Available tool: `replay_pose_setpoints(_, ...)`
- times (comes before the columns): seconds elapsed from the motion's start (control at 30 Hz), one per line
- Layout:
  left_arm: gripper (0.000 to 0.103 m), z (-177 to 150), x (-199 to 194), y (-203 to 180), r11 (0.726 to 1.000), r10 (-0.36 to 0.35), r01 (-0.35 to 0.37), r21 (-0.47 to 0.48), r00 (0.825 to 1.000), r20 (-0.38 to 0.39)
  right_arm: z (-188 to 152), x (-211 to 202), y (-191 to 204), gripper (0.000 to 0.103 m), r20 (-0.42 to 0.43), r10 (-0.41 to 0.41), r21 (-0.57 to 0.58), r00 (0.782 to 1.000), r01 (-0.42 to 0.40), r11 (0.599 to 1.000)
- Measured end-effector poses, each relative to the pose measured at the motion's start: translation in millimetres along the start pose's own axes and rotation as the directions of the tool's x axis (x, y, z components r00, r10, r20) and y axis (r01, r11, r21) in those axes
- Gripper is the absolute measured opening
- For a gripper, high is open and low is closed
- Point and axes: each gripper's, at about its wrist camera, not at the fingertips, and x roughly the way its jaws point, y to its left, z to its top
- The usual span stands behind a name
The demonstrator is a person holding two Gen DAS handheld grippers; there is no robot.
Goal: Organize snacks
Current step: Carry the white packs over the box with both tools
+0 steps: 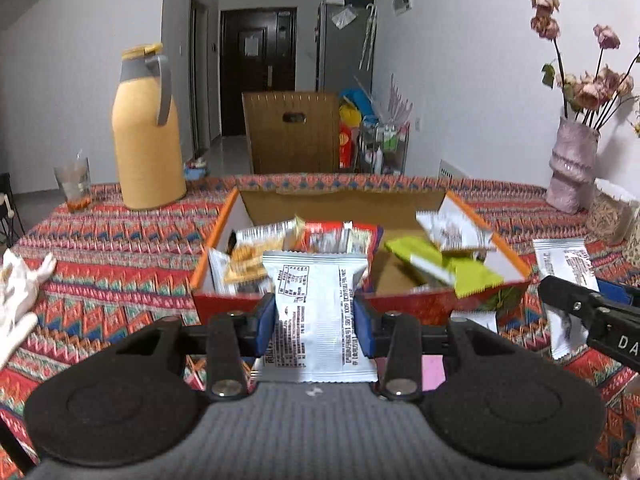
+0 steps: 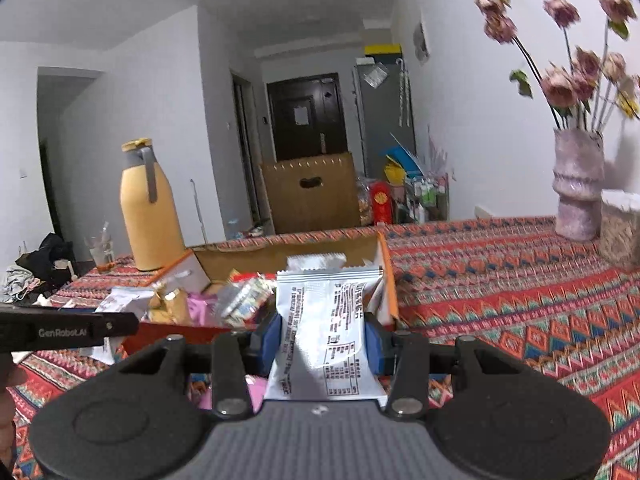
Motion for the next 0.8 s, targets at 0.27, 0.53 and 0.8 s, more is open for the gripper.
replay_pose_setpoints(0.27,0.041,26.0,-5.4,5.4,1.000,-0.011,0.011,-0.003,0.998,0.067,29.3,7.8,20.0,0.042,0.042,0.020,-0.035,0.999,-0.018,0.999)
replay_pose_setpoints(0.53,0.041,47.6,5.7,12.2,1.000,0.002,0.001,-0.030,0.995,0.098,51.8,26.9,33.5,0.042,0.057,0.020,-0.061,0.998,-0.017,0.998)
replay_pose_setpoints(0.8,0.041,68.8,25.7,19.7,0.998,-0.003,0.011,-0.069,0.994,0.108,68.2,58.2,41.1,0.042,0.051,0.011,-0.064,0.999,-0.008,0.998)
